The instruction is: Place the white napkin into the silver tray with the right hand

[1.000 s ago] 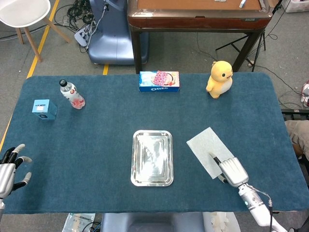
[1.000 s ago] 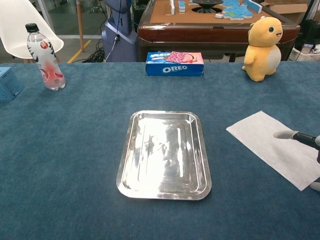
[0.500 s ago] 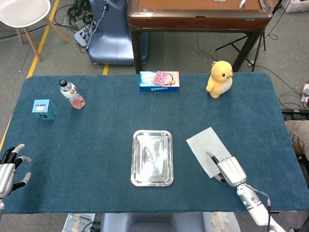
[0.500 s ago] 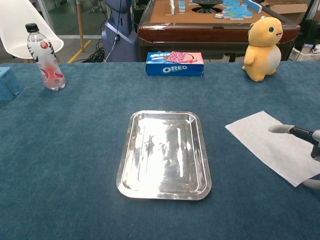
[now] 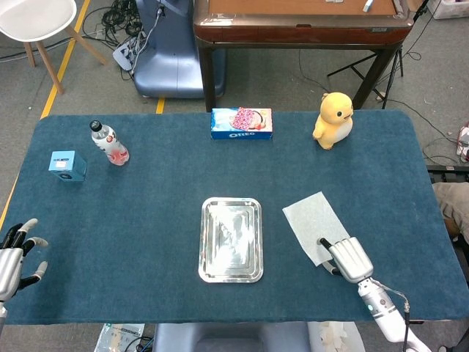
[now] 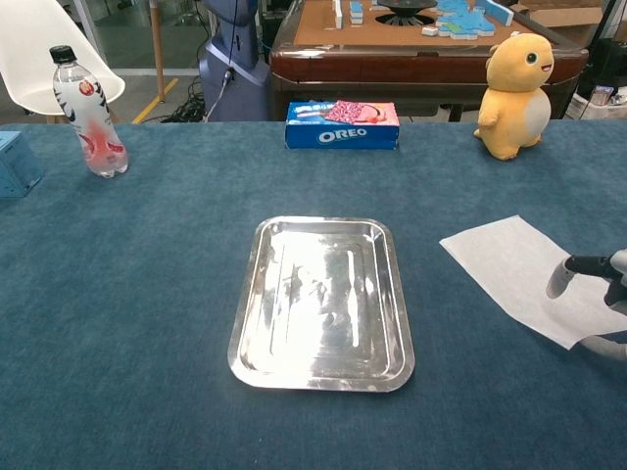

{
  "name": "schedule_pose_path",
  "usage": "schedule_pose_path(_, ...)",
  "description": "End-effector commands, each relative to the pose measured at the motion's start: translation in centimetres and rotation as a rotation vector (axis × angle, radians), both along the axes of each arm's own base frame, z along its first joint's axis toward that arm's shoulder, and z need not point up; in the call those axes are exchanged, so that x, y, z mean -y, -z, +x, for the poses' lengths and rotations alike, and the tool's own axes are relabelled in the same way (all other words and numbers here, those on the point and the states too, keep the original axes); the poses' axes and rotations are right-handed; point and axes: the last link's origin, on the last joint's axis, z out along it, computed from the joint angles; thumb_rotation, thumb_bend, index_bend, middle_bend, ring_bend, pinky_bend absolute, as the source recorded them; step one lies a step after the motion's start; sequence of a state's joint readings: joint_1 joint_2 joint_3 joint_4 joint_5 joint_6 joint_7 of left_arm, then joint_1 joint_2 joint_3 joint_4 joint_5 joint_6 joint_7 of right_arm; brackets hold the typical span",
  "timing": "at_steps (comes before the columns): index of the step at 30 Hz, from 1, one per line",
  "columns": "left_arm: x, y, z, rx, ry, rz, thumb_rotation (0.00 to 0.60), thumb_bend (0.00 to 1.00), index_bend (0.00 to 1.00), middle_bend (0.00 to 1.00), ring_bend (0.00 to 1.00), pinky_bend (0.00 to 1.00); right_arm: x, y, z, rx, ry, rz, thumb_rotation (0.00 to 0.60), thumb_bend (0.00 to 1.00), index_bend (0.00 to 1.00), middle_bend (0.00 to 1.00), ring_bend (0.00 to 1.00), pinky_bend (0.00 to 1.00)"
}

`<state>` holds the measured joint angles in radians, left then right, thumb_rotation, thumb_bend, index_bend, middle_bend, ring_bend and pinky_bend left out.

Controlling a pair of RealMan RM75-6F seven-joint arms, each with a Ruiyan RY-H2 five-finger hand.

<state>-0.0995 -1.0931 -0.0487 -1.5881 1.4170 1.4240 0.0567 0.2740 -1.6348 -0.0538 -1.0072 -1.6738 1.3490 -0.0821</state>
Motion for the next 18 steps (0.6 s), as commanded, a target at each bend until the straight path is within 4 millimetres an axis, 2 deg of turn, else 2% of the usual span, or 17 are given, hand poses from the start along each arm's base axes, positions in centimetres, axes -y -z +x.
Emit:
schedule_pose_path(1, 0.01, -0.01, 0.01, 0.001, 0.000, 0.000, 0.600, 0.30, 0.41, 0.11, 0.08, 0.35, 0.00, 0.06, 0.04, 0.003, 0.000, 0.001, 0.600, 0.27, 0.42, 1.00, 1.00, 1.00)
schedule_pose_path(12, 0.03, -0.09, -0.02, 0.000, -0.005, -0.001, 0.600, 0.30, 0.41, 0.11, 0.08, 0.35, 0.07, 0.31, 0.26, 0.027, 0.003, 0.002, 0.600, 0.38, 0.48, 1.00, 1.00, 1.00)
schedule_pose_path(18, 0.01, -0.09, -0.03, 0.003, -0.005, 0.000, 0.600, 0.30, 0.41, 0.11, 0.08, 0.35, 0.11, 0.41, 0.40, 0.042, 0.004, 0.001, 0.600, 0.40, 0.50, 1.00, 1.00, 1.00)
